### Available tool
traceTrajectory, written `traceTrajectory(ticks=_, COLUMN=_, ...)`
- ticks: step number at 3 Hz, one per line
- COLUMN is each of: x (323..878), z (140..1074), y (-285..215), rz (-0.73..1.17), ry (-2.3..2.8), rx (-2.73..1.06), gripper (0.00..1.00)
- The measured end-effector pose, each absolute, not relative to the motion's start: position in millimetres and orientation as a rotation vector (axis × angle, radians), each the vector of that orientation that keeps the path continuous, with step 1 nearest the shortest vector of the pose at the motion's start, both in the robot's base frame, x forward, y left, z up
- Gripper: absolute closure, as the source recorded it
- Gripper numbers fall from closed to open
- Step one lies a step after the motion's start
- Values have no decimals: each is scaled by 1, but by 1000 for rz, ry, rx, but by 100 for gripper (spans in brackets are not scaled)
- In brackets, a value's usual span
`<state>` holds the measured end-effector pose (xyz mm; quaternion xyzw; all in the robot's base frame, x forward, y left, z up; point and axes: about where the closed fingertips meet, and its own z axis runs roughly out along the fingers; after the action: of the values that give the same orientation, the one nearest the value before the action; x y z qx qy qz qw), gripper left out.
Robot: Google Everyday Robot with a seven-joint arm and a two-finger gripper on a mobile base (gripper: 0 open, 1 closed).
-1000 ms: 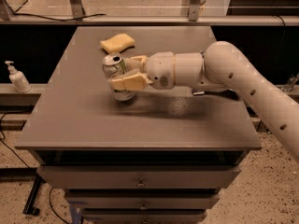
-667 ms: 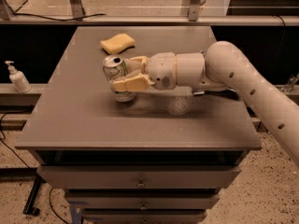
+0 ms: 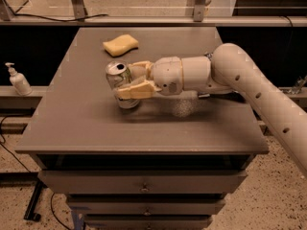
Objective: Place 7up can upright
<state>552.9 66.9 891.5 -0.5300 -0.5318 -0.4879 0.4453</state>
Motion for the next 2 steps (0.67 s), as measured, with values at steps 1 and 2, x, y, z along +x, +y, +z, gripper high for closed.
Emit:
traceTrajectory(ticks=1, x=549, z=889, y=66, rz=-1198, ry=-1325, rx=-1302, gripper=13)
traceTrajectory(ticks=2, x=547, z=886, y=65, rz=-1192, ry=-1327, rx=-1301, gripper=0)
